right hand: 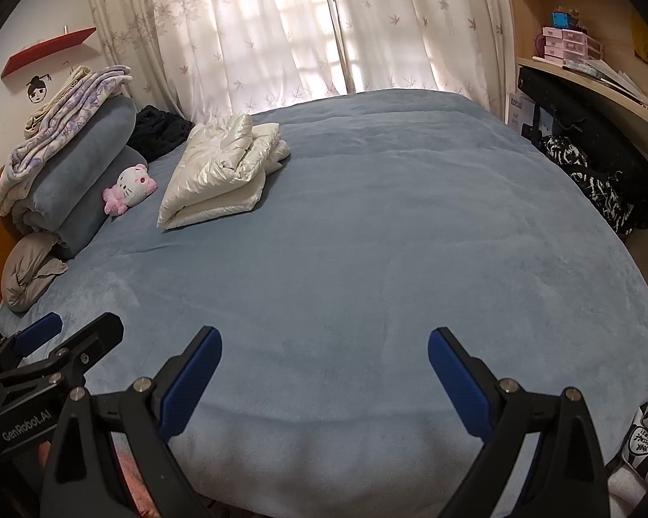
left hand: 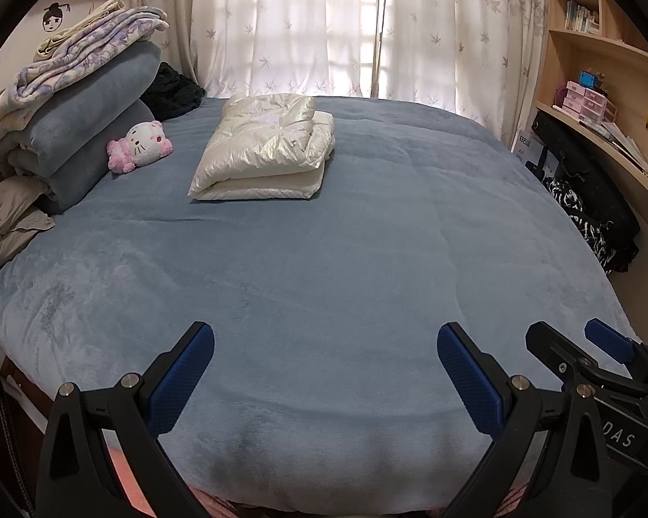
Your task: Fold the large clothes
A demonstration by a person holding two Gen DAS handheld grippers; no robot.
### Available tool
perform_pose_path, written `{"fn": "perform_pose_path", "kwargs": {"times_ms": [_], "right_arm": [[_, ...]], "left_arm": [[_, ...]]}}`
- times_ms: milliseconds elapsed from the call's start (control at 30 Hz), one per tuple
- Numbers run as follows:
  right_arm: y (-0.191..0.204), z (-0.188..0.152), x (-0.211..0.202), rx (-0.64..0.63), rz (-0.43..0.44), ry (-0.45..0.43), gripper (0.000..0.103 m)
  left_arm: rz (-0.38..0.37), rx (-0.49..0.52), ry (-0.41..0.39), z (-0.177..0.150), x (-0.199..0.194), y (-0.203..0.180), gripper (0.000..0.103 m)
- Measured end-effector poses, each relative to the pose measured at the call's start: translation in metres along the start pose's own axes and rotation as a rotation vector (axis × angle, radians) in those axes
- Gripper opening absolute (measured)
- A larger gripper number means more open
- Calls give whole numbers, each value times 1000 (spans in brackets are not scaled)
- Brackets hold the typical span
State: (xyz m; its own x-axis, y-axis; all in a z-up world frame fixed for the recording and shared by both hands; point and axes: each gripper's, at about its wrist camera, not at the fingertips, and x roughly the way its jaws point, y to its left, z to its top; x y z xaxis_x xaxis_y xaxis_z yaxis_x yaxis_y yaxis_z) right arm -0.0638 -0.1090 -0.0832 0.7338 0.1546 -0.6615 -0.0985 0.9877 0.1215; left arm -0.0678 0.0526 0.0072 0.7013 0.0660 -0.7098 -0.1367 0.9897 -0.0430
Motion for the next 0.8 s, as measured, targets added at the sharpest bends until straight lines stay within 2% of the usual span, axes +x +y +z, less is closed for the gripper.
{"fn": "perform_pose_path", "kwargs": {"times_ms": [800], "right_arm": [[5,2,1,-2,-17,6,97]], "left_arm": [[-4,-8,2,4,1,-9,102]]}}
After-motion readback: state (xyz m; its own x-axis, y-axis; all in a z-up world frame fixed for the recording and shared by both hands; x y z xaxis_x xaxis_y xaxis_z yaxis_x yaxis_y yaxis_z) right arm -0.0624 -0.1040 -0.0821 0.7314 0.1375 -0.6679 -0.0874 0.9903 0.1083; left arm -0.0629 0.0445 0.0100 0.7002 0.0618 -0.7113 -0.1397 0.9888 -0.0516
